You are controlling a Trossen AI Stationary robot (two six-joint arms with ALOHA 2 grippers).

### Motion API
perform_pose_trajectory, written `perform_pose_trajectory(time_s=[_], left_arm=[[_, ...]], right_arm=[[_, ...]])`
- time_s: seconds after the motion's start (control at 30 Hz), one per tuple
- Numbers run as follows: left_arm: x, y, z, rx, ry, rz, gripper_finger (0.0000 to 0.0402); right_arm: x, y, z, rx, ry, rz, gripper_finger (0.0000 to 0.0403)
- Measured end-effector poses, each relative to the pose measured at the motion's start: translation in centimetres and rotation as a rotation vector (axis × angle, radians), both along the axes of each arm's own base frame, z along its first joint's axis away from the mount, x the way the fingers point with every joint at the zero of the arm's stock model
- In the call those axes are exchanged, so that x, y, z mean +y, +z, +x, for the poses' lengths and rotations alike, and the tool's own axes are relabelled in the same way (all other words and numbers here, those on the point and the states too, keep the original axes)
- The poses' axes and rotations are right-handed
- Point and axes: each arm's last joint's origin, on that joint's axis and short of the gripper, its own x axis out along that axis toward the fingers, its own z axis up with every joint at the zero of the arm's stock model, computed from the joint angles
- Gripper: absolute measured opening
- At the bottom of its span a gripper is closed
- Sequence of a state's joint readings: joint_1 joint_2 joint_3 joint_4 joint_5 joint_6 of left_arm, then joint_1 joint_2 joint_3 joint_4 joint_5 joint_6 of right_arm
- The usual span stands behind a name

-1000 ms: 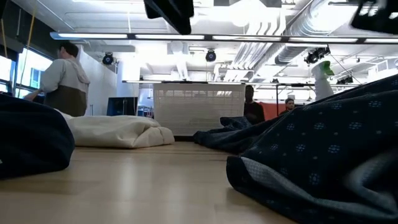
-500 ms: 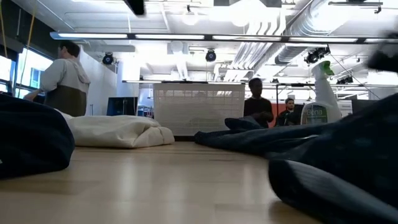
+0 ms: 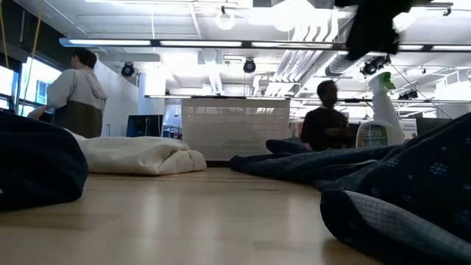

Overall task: Fold laundry
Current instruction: Fold the navy blue polo shirt

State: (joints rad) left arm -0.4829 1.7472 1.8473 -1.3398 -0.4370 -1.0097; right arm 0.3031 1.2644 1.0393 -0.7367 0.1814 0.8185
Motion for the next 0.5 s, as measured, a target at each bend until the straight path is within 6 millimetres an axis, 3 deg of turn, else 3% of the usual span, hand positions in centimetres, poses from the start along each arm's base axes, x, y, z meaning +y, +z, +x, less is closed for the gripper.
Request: perform_pose_trajectory(time_s=[0.13,0.3,0.5], left_arm=[[2.0,2.3,-1.7,-0.057,0.022,0.033,0.0117],[5.1,5.4,-5.6,-0.113,0.117,0.158,0.0117],[8.6,7.4,-9.4,-0.172,0.191,0.254,0.0114]], right_arm=[[-6.0,-0.4,1.8,0.006,-0.032,0.016,0.0123],[-13.5,-1.7,3.8,-0.072,-0.123,-0.006,0.0165],[-21.0,-5.5,5.2,-0.083,-0.251,-0.049,0.0202]])
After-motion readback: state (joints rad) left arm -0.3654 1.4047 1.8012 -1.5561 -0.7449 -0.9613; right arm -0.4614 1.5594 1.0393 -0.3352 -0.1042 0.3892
